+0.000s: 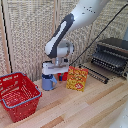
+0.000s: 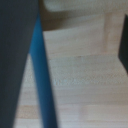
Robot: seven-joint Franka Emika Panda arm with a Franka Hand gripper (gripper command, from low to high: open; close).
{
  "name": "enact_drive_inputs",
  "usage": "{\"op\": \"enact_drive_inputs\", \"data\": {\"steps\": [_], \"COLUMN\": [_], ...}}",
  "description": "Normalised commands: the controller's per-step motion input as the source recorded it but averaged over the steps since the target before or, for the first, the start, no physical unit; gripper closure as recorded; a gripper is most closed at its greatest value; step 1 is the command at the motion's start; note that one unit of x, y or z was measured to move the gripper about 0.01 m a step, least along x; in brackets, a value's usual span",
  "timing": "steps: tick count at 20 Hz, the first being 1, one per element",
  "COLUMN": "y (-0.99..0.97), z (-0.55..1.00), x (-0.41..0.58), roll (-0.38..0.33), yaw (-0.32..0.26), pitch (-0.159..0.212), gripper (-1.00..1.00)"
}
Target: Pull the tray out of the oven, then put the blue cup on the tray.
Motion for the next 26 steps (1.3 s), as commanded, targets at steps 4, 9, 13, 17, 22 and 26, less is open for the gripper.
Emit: {"op": "enact_drive_inputs", "data": {"steps": [4,9,13,17,22,26], "y": [0.13,0.03,0.12,0.12,0.01,-0.03], "z": [0.0,0.0,0.05,0.34,0.73,0.93], "x": [0.019,0.0,0.024,0.165,0.187,0.18], "roll": [-0.002,0.0,-0.006,-0.001,-0.002,0.022], "yaw": [-0.023,-0.061,-0.126,-0.254,-0.252,-0.213], "pitch": [0.002,0.0,-0.012,-0.021,-0.003,0.027], "gripper": [1.0,1.0,1.0,1.0,1.0,1.0]}}
